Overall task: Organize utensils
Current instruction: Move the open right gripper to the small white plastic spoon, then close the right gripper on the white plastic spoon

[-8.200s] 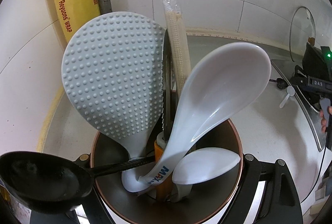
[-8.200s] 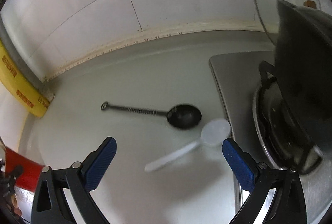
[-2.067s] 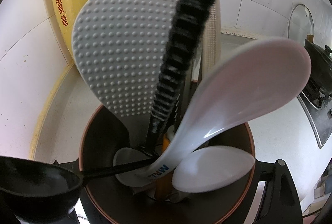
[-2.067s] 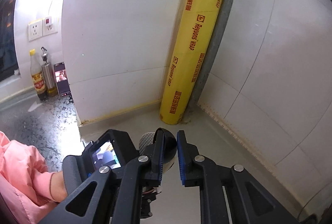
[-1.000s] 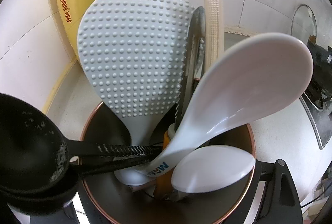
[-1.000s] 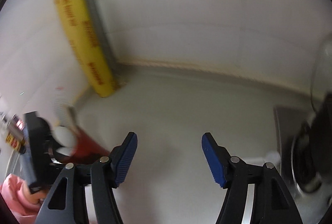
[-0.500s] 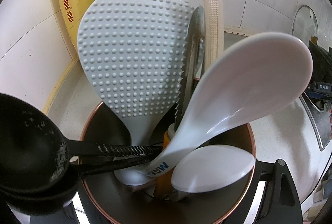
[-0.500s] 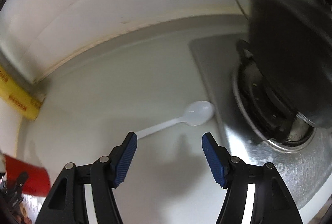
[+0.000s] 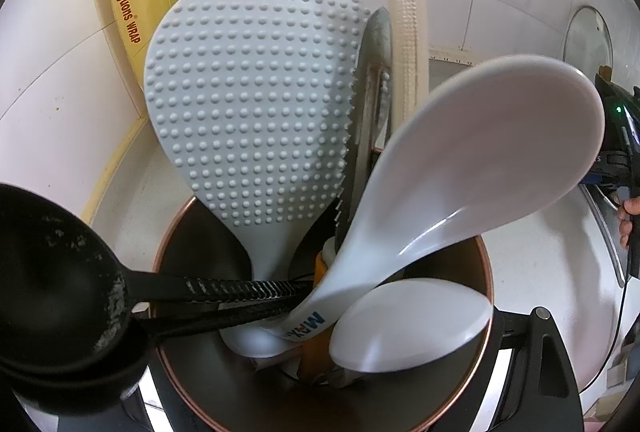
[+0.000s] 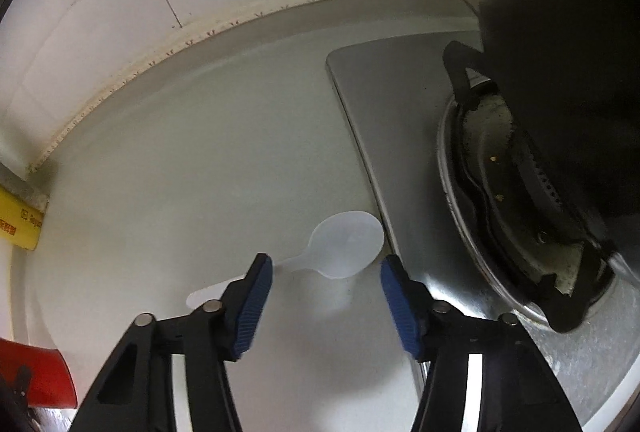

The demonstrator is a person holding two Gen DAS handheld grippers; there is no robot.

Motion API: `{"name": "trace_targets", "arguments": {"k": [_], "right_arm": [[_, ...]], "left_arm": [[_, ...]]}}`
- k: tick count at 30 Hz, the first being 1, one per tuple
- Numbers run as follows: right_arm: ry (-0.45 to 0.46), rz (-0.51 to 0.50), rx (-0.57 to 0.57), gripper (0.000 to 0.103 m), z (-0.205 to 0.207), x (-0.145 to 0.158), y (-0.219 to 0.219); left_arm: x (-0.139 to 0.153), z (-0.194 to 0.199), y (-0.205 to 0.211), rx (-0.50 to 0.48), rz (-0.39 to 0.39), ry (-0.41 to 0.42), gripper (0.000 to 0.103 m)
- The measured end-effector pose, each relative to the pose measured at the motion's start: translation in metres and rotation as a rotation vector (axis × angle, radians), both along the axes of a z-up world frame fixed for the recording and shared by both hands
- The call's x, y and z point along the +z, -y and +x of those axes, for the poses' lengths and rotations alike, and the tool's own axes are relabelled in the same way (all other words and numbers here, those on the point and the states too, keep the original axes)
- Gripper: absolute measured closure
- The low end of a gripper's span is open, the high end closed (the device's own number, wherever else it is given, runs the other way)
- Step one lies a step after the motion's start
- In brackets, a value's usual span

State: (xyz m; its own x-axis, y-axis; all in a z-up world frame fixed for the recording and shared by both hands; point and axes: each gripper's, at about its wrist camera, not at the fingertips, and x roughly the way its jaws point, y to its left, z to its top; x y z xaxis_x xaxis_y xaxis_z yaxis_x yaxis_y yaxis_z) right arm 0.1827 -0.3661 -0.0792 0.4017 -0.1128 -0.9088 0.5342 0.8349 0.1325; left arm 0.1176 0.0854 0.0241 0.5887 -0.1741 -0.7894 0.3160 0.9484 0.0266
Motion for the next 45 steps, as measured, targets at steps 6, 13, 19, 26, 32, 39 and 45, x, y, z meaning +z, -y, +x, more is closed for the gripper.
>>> {"name": "trace_targets", "arguments": {"k": [6,13,19,26,32,39,45], "right_arm": [[0.028,0.013,-0.008,0.052,0.005,-0.001,0.008],[0.037,0.024,0.066,0.077,0.007,-0.006,-0.016],[0.047,0.080,0.189,0.081,0.007,-0.005,-0.063],[0.030,0.102,0.318,0.080,0.005,-0.001,-0.107],[0.024,0.100,0.346,0.092,0.010,-0.001,-0.111],[0.038,0.124,0.341,0.098,0.004,-0.002,-0.102],[0.079,0.118,0.359,0.101,0.006,0.006,-0.111]], "left_arm": [[0.000,0.000,0.001,0.002,0.000,-0.001,0.013],[-0.001,-0.001,0.002,0.003,0.002,0.000,0.013],[-0.001,-0.001,0.002,0.003,0.002,0.000,0.013],[-0.001,-0.001,0.003,0.005,0.002,0.000,0.013],[-0.001,-0.002,0.003,0.006,0.002,0.000,0.013],[-0.001,-0.002,0.004,0.006,0.002,0.000,0.013],[-0.001,-0.002,0.004,0.008,0.003,0.000,0.013]]}}
